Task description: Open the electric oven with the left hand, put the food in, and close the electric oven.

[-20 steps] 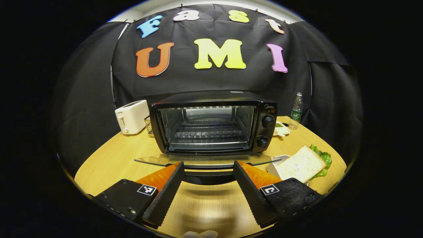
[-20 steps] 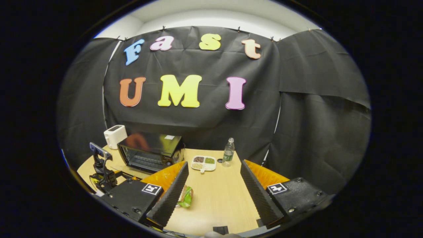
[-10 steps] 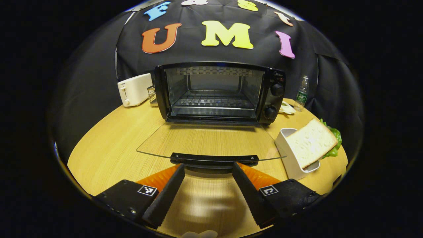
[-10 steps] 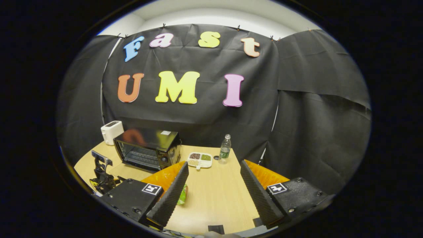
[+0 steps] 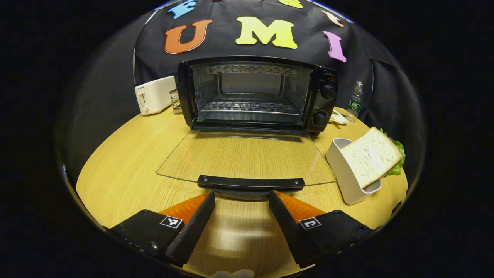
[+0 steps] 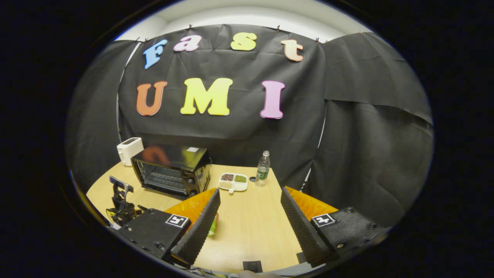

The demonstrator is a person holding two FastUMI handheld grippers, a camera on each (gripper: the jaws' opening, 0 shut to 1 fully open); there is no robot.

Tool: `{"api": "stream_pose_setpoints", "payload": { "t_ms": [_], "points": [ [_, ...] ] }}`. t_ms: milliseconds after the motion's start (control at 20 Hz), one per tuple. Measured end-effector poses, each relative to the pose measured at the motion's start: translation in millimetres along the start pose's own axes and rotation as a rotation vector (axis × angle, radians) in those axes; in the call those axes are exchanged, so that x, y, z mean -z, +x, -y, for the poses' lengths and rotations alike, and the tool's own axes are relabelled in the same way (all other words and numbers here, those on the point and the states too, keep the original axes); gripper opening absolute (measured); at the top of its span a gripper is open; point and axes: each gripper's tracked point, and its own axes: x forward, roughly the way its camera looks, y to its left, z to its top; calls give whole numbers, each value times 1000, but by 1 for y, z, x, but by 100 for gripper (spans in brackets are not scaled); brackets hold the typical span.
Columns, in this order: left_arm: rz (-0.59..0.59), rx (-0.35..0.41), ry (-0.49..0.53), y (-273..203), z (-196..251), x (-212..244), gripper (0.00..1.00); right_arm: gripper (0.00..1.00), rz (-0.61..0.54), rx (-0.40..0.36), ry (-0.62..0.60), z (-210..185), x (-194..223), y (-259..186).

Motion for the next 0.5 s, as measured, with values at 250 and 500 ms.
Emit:
{"api": "stream_pose_setpoints", "payload": {
  "t_ms": [250,500],
  "points": [
    [61,-2,56,-13,-2,-23,96,96,8,-8,4,-4,-6,7],
    [178,3,84,-55,-7,-78,97,100,3,-46,39,-12,-1,25]
  ]
}}
